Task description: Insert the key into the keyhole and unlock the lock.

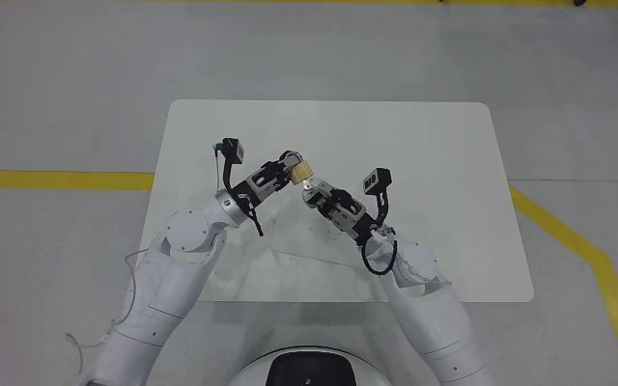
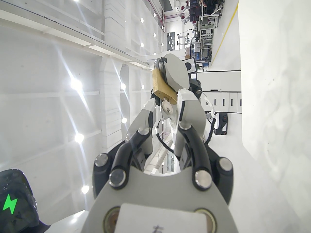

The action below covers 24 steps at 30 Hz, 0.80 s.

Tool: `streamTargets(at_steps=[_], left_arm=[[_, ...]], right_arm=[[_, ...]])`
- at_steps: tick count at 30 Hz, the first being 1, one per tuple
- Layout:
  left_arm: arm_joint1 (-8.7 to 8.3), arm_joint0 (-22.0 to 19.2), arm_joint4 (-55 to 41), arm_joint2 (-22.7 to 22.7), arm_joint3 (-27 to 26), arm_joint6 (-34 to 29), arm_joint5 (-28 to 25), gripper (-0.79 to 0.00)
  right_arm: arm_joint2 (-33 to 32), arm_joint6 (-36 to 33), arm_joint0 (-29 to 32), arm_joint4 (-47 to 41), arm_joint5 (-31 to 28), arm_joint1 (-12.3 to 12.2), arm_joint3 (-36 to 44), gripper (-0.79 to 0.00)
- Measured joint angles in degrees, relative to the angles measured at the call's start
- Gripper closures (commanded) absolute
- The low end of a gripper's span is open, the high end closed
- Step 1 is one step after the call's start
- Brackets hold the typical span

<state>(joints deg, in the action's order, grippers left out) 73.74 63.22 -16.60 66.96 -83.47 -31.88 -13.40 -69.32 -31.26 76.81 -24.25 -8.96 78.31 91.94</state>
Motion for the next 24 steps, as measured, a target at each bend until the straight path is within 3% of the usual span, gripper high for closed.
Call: streamTargets(at_steps=[3, 5, 16, 24], left_arm=[[0.0, 0.01, 0.13, -0.01, -0.11, -0.13, 0.13, 0.0], [0.0, 0.03, 0.17, 0.0, -0.18, -0.14, 0.18, 0.0], [0.02, 0.0, -0.38, 0.33, 0.17, -0.68, -0.18, 0.0], [-0.05, 0.02, -0.18, 0.8, 0.41, -1.55, -2.56, 0.0]], right_arm=[[0.13, 0.75, 0.11, 0.66, -0.74, -0.02, 0.0, -0.132], [0.24, 0.98, 0.14, 0.84, -0.96, -0.03, -0.01, 0.0], [0.39, 0.04, -0.54, -5.71, 2.53, 0.08, -1.04, 0.0], [-0.65, -7.81, -2.05, -19.56, 14.3, -0.06, -2.63, 0.0]])
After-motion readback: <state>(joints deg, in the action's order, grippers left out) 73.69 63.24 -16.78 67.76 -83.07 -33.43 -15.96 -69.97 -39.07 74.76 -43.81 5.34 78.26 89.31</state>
